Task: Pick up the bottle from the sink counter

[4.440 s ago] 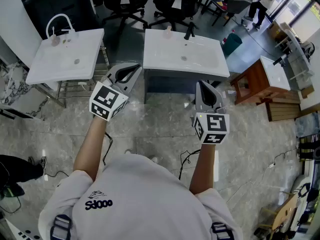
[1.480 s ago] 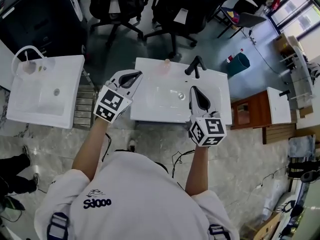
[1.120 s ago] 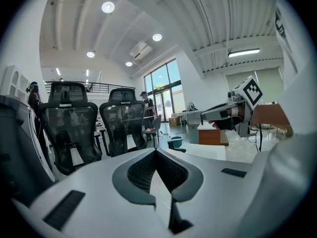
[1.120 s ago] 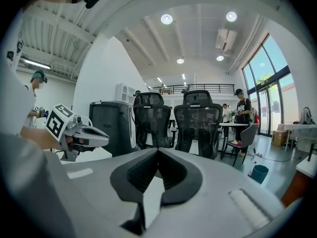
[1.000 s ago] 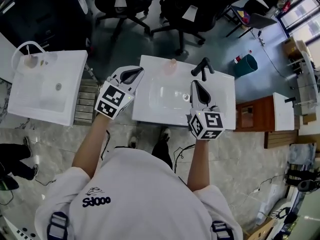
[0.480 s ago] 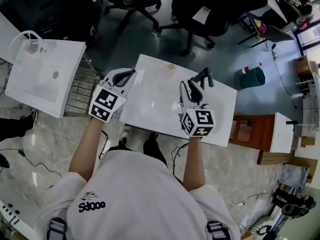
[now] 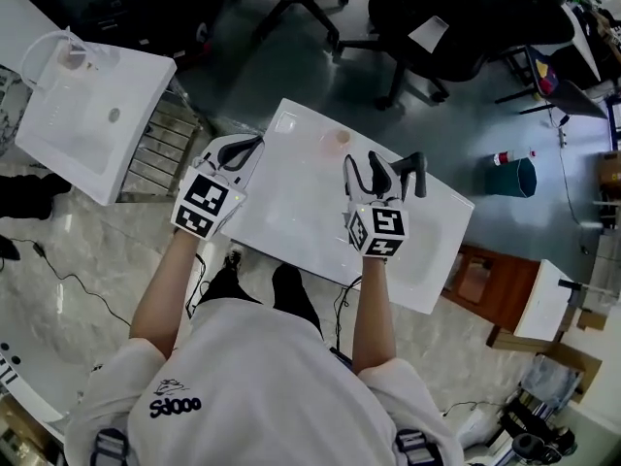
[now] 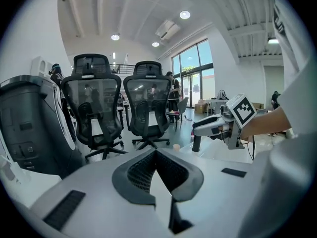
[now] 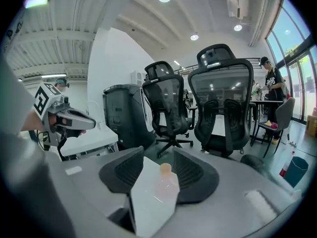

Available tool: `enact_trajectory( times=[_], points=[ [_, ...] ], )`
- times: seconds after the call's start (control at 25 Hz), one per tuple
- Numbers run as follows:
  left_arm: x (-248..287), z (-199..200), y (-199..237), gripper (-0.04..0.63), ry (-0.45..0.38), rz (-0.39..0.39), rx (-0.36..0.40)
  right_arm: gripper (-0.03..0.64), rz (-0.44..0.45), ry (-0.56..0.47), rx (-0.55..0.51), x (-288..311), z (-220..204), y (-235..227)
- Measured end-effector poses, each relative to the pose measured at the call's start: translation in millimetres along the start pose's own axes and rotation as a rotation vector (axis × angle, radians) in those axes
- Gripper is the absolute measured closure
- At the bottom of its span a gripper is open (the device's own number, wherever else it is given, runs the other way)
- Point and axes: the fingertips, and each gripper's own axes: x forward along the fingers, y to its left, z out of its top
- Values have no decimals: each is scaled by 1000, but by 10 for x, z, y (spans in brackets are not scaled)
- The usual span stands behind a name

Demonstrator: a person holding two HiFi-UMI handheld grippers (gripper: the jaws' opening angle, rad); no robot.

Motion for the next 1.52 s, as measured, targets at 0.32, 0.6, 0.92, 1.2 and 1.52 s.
enact_trajectory(
  times=[0.32, 0.6, 0.92, 1.2, 1.52],
  points=[
    [137, -272, 65, 594, 51, 42, -63, 416, 74, 85, -28, 461, -429, -9],
    [168, -417, 61, 594, 79, 67, -93, 402, 91, 185, -47, 777, -828, -110],
    [-18, -716, 214, 594, 140, 111, -129, 397, 74, 218, -71, 1058, -986, -159],
    [-94, -848, 273, 594, 158, 121, -143, 399, 57, 224, -97, 1235, -993, -136],
    [-91, -874, 242, 594, 152, 100, -141, 462, 7, 199, -141, 1285, -928, -93]
  ],
)
